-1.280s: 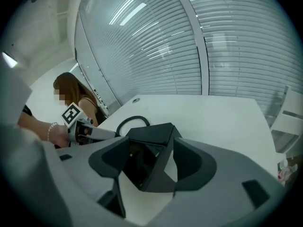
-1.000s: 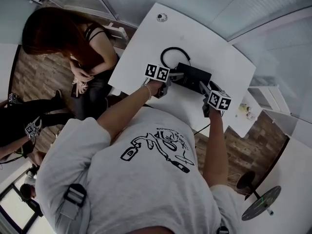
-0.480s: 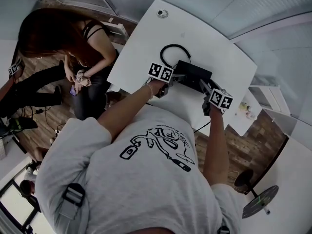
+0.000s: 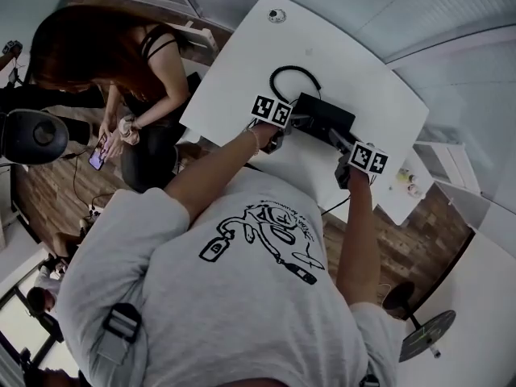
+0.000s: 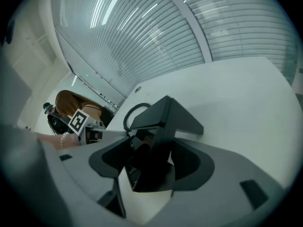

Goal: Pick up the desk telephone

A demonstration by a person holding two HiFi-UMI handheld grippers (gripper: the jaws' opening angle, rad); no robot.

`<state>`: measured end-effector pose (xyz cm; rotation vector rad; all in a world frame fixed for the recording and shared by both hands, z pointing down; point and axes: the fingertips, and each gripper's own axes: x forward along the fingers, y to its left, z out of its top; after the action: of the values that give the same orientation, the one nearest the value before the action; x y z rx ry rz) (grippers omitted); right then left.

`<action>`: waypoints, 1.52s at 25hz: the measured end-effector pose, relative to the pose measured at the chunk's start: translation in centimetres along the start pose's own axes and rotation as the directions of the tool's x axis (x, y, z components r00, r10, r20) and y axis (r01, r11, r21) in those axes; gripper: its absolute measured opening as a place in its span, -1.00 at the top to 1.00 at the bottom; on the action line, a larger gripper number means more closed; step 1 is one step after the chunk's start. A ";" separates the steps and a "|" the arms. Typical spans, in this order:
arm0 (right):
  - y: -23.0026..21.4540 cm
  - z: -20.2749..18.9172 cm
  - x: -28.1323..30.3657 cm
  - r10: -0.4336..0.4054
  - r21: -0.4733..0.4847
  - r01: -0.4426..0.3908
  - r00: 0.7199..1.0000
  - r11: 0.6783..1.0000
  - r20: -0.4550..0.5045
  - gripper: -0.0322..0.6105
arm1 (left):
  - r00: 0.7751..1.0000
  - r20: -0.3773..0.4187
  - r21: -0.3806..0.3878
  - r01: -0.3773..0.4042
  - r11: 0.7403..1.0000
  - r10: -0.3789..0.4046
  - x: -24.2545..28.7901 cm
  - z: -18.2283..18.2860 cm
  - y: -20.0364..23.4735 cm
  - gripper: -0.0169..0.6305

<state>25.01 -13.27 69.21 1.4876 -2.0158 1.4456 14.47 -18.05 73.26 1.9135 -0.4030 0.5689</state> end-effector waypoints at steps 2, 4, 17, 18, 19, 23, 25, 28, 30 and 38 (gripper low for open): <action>0.4 -0.5 0.3 -0.001 -0.009 0.001 1.000 1.000 -0.019 0.11 | 1.000 0.002 0.005 -0.010 1.000 0.010 0.0 0.0 0.0 0.12; 0.6 -0.7 0.2 -0.002 0.005 0.002 1.000 1.000 -0.008 0.11 | 1.000 0.002 0.016 -0.018 1.000 0.018 -0.2 -0.2 -0.1 0.12; 4.4 0.9 -2.6 0.048 -0.028 -0.047 0.998 0.999 0.043 0.12 | 0.999 0.031 0.043 -0.010 0.999 0.009 -4.1 0.7 -3.0 0.12; 4.8 1.2 -3.0 0.045 -0.031 -0.043 0.998 0.999 0.050 0.12 | 0.999 0.035 0.049 -0.011 0.999 0.009 -4.6 1.0 -3.4 0.12; 5.2 1.6 -3.3 0.041 -0.033 -0.040 0.997 0.999 0.057 0.12 | 0.999 0.039 0.055 -0.012 0.998 0.009 -5.1 1.3 -3.7 0.12; 7.4 2.9 -5.0 0.052 -0.061 -0.046 0.995 0.997 0.089 0.13 | 0.998 0.060 0.075 -0.015 0.997 0.011 -7.4 2.3 -5.7 0.12; 8.8 3.7 -6.1 0.057 -0.078 -0.049 0.993 0.996 0.101 0.13 | 0.997 0.073 0.082 -0.015 0.997 0.009 -8.6 2.9 -6.8 0.12; 10.9 5.1 -7.5 0.066 -0.102 -0.054 0.991 0.993 0.118 0.13 | 0.996 0.091 0.082 -0.011 0.997 0.003 -10.4 3.7 -8.4 0.12; 12.1 5.8 -8.5 0.067 -0.119 -0.052 0.990 0.992 0.127 0.13 | 0.995 0.103 0.088 -0.005 0.996 -0.005 -11.6 4.2 -9.5 0.12; 16.8 8.6 -13.1 0.071 -0.168 -0.038 0.979 0.985 0.190 0.13 | 0.988 0.155 0.127 0.009 0.992 -0.029 -16.1 6.3 -14.4 0.11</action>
<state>19.83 -12.84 46.81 1.5677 -2.2458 1.1587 9.85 -17.83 51.24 2.0895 -0.4574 0.4416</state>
